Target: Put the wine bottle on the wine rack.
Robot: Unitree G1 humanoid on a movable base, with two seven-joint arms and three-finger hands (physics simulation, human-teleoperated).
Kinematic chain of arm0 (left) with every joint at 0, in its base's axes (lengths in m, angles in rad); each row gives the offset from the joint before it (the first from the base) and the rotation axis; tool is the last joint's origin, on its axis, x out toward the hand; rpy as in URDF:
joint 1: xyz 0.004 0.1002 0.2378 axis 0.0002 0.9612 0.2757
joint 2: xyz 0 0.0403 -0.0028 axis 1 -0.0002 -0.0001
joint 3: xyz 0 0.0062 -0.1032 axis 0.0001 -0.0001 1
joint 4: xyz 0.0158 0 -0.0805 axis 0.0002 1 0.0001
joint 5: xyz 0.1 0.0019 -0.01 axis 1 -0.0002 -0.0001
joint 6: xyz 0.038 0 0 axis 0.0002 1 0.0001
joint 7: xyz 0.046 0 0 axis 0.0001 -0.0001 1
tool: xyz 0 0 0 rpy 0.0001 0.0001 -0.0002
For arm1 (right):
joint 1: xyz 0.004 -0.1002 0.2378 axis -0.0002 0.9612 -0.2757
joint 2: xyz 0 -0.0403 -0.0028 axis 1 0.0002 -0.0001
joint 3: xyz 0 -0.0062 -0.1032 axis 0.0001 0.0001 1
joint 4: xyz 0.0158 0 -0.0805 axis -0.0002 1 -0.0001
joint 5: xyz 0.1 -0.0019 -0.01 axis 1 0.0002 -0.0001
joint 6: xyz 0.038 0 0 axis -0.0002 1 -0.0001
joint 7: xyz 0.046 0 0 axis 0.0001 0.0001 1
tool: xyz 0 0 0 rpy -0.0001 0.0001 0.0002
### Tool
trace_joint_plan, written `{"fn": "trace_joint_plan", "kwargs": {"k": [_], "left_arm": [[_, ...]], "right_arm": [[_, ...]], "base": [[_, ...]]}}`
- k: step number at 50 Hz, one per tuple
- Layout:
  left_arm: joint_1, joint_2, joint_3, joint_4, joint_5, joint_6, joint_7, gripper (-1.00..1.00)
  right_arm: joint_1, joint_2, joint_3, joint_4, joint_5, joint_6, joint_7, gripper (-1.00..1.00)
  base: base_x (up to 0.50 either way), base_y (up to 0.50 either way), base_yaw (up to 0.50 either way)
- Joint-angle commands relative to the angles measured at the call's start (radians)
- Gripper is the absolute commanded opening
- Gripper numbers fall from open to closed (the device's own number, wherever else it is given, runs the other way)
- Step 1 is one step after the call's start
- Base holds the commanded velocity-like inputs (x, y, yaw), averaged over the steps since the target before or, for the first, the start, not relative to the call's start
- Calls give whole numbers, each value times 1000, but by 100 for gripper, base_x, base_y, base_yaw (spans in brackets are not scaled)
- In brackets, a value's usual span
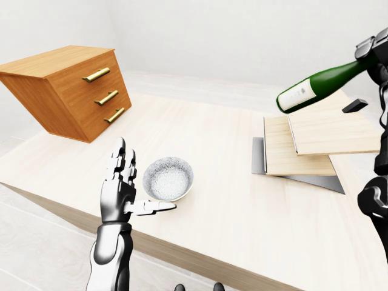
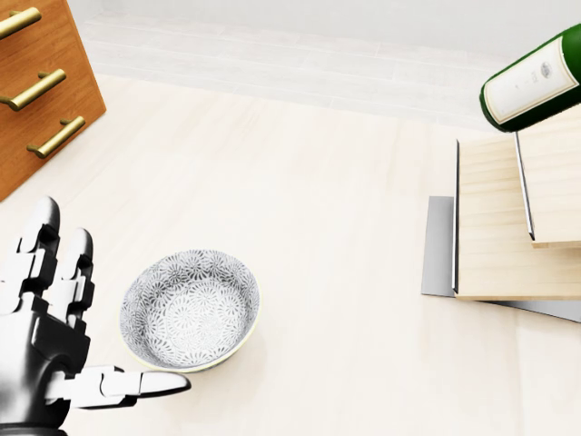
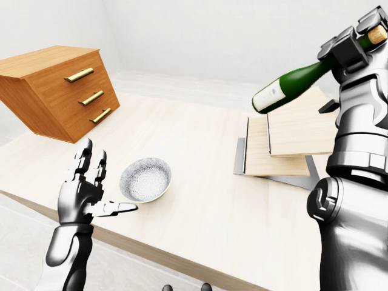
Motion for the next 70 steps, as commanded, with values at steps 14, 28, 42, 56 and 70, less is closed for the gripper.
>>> {"fn": "trace_joint_plan", "kwargs": {"k": [14, 28, 42, 56, 70], "left_arm": [[-3, 3, 3, -1, -7, 0, -1, 100], [6, 1, 5, -28, -12, 0, -6, 100], [0, 1, 0, -32, -4, 0, -2, 100], [-3, 3, -7, -31, 17, 0, 6, 100], [0, 2, 0, -29, 14, 0, 3, 100]], "right_arm": [[96, -66, -39, -18, 114, 0, 22, -100], [144, -87, -45, 1, 134, 0, 18, -100], [176, -69, -34, 10, 126, 0, 7, -100], [191, -65, -23, 67, 64, 0, 20, -100], [186, -50, -19, 113, 11, 0, 10, -100]], "base": [[0, 0, 0], [0, 0, 0], [0, 0, 0], [0, 0, 0], [0, 0, 0]]}}
